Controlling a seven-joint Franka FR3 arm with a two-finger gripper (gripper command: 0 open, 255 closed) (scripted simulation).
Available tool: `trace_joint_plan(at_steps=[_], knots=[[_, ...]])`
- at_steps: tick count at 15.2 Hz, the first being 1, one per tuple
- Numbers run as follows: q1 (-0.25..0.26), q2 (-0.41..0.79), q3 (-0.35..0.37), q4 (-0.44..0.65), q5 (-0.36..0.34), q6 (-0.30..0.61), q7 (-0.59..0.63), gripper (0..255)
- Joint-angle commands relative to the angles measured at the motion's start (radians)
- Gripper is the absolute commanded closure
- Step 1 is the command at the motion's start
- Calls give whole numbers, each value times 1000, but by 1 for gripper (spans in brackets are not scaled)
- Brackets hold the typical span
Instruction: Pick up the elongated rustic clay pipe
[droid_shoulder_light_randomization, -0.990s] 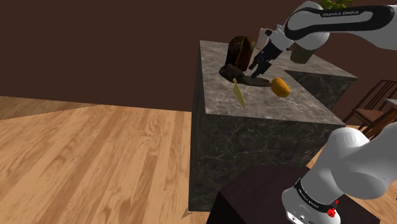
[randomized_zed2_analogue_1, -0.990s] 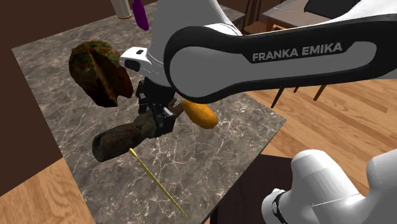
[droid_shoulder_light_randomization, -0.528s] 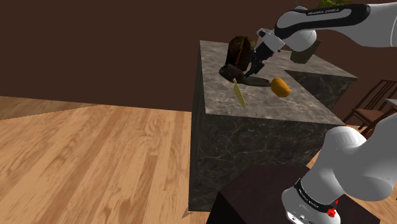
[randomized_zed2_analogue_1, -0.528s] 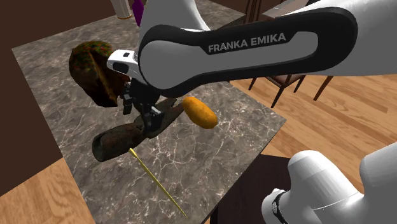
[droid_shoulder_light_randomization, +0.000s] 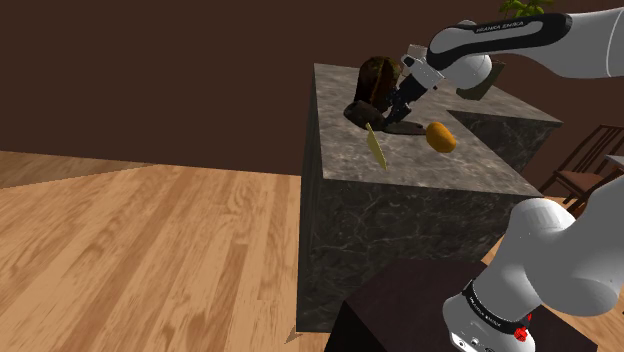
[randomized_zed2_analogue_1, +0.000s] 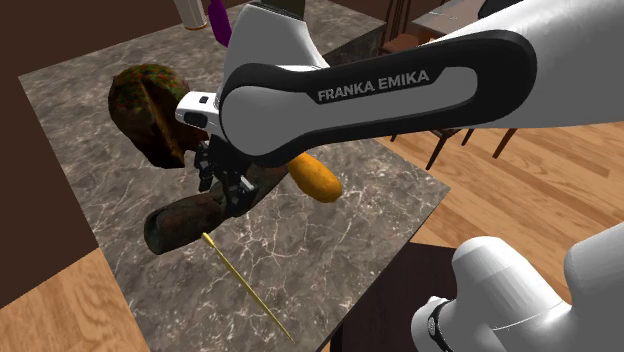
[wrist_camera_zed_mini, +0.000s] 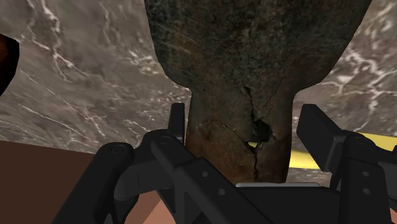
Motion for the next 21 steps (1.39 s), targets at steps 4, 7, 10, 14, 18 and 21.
trace_joint_plan(at_steps=[4,7,10,14,18,21], knots=[[1,1,0,-1,0,1,0,255],[-1,-2,1,-5,-2,3,0,255],[-8,-13,14,24,-18,-33,23,255],[-15,-24,29,66,-34,-81,50,255],[-19,-31,41,111,-46,-129,73,255],[-20,-34,48,148,-53,-166,89,255]])
